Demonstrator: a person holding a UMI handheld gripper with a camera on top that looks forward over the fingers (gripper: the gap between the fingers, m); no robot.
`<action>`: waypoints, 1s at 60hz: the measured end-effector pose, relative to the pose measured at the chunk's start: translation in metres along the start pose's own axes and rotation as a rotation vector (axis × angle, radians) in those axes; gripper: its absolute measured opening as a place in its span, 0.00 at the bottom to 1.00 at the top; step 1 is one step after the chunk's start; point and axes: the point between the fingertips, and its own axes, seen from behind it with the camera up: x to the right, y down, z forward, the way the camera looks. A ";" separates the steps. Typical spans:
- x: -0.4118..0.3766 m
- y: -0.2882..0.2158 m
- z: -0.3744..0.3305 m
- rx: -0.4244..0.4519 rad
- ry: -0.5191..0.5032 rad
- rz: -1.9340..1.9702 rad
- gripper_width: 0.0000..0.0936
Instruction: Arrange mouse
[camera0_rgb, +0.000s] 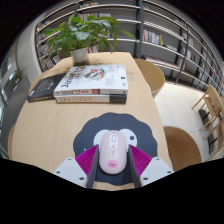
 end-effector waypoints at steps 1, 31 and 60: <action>0.000 -0.001 -0.002 -0.002 0.005 -0.007 0.65; -0.114 -0.014 -0.269 0.259 -0.008 -0.049 0.92; -0.214 0.137 -0.386 0.250 -0.039 -0.043 0.92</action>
